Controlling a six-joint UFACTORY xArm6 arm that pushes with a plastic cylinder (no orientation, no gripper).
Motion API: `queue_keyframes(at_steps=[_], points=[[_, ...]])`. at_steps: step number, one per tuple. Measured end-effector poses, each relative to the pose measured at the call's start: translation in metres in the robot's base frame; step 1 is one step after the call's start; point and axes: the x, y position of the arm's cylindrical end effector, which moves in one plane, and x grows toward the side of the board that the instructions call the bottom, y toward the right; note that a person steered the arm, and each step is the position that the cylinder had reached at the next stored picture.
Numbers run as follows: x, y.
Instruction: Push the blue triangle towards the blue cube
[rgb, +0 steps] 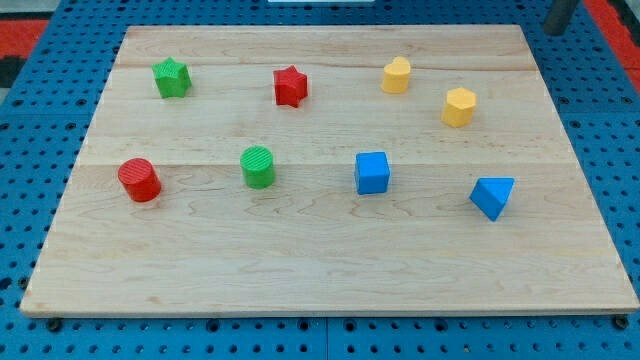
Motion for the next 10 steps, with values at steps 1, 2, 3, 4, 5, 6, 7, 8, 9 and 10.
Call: queue_keyframes(at_steps=[1,2,3,4,5,6,7,8,9,10], points=[[0.0,0.0],[0.0,0.0],[0.0,0.0],[0.001,0.0],[0.001,-0.006],[0.005,-0.001],[0.001,-0.014],[0.045,-0.016],[0.084,-0.016],[0.134,-0.014]])
